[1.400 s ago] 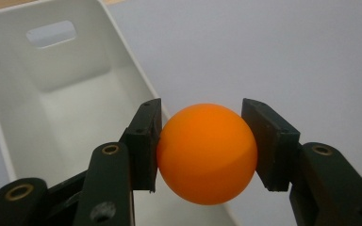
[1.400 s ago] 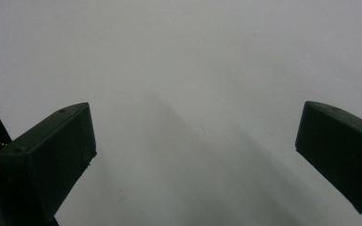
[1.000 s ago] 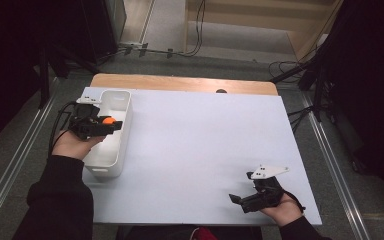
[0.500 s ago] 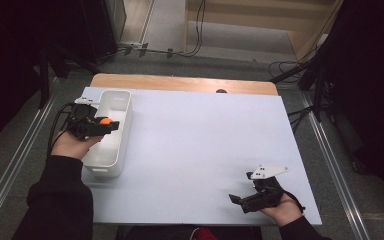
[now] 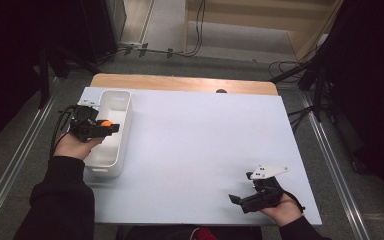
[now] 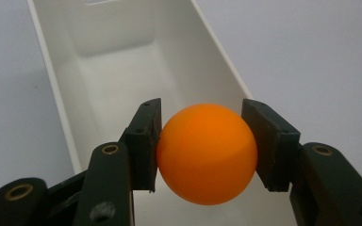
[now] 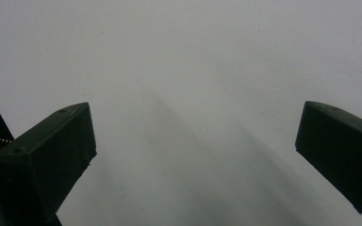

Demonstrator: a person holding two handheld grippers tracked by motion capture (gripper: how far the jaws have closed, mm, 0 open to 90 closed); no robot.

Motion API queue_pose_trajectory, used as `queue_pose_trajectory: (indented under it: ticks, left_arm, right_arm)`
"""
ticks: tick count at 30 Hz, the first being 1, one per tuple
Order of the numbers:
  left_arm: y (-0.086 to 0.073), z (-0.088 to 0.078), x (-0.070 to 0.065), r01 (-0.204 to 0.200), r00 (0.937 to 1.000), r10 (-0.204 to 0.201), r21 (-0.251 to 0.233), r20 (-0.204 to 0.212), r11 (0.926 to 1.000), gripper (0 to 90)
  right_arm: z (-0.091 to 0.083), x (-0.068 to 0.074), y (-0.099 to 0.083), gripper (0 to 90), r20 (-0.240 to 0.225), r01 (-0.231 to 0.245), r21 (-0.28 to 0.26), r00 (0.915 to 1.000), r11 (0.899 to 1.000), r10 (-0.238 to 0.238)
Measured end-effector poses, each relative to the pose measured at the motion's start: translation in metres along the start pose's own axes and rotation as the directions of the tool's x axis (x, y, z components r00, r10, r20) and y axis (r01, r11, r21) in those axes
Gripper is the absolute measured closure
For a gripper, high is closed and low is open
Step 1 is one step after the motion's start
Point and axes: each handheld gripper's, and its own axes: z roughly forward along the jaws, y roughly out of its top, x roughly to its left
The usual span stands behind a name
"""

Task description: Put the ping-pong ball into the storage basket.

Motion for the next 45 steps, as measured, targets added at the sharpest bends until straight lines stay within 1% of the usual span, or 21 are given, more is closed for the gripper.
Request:
queue_pose_trajectory:
  ticks: [5, 20, 21, 22, 24, 28, 31, 34, 37, 38, 39, 42, 43, 44, 45]
  left_arm:
    - [-0.001, 0.001, 0.000, 0.005, 1.0000, -0.005, 0.003, -0.001, 1.0000, 50.3]
    - [-0.001, 0.002, 0.000, 0.001, 1.0000, -0.001, 0.003, 0.003, 1.0000, 50.0]
    - [-0.001, 0.002, 0.000, 0.002, 1.0000, -0.002, 0.004, 0.005, 1.0000, 47.8]
    - [-0.001, 0.002, 0.000, 0.004, 1.0000, -0.004, 0.007, 0.005, 1.0000, 42.9]
    - [0.000, 0.002, 0.001, 0.015, 0.9998, -0.015, 0.005, 0.011, 0.9999, 41.9]
    - [0.000, 0.001, 0.001, 0.015, 0.9998, -0.016, 0.002, 0.014, 0.9999, 39.9]
    - [0.001, -0.001, 0.001, 0.023, 0.9996, -0.023, -0.003, 0.014, 0.9997, 38.2]
    - [0.001, -0.002, 0.001, 0.022, 0.9997, -0.022, -0.004, 0.012, 0.9997, 38.1]
    - [0.003, -0.005, 0.000, 0.025, 0.9996, -0.025, -0.006, 0.015, 0.9997, 35.4]
    - [0.003, -0.006, -0.001, 0.023, 0.9997, -0.023, -0.009, 0.010, 0.9997, 35.4]
    - [0.004, -0.007, -0.002, 0.024, 0.9997, -0.024, -0.011, 0.011, 0.9997, 31.4]
    - [0.007, -0.010, -0.004, 0.014, 0.9999, -0.014, -0.013, 0.009, 0.9998, 30.5]
    - [0.007, -0.011, -0.005, 0.014, 0.9998, -0.014, -0.015, 0.011, 0.9998, 27.7]
    - [0.008, -0.013, -0.007, 0.005, 0.9999, -0.005, -0.016, 0.015, 0.9999, 26.5]
    - [0.008, -0.013, -0.007, 0.005, 0.9999, -0.005, -0.016, 0.015, 0.9999, 25.9]
  right_arm:
    - [0.000, 0.000, 0.000, 0.0, 0.003, 0.000, 0.001, 1.0000, 1.000, 0.000]
    - [0.000, 0.000, 0.000, 0.0, 0.001, 0.003, -0.001, 1.0000, 1.000, -0.003]
    - [0.000, 0.000, 0.000, 0.0, 0.001, 0.001, 0.001, 1.0000, 1.000, -0.001]
    - [0.000, 0.000, 0.000, 0.0, 0.000, 0.003, 0.001, 1.0000, 1.000, -0.003]
    - [0.000, 0.000, 0.000, 0.0, -0.001, 0.002, 0.000, 1.0000, 1.000, -0.002]
    - [0.000, 0.000, 0.000, 0.0, 0.000, 0.003, 0.001, 1.0000, 1.000, -0.003]
    - [0.000, 0.001, 0.000, 0.0, -0.001, 0.000, 0.003, 1.0000, 1.000, 0.000]
    - [0.000, 0.001, 0.000, 0.0, -0.001, 0.000, 0.003, 1.0000, 1.000, 0.000]
    - [0.000, 0.001, 0.000, 0.0, -0.002, 0.000, 0.003, 1.0000, 1.000, 0.000]
    - [0.000, 0.001, 0.000, 0.0, -0.002, 0.000, 0.003, 1.0000, 1.000, 0.000]
    - [0.000, 0.001, 0.000, 0.0, -0.002, 0.000, 0.003, 1.0000, 1.000, 0.000]
    - [0.000, 0.001, 0.000, 0.0, 0.000, -0.002, 0.002, 1.0000, 1.000, 0.002]
    - [0.000, 0.001, 0.000, 0.0, -0.001, -0.002, 0.002, 1.0000, 1.000, 0.002]
    - [0.000, 0.001, 0.000, 0.0, -0.002, -0.004, 0.004, 1.0000, 1.000, 0.004]
    - [0.000, 0.001, 0.000, 0.0, -0.002, -0.004, 0.004, 1.0000, 1.000, 0.004]
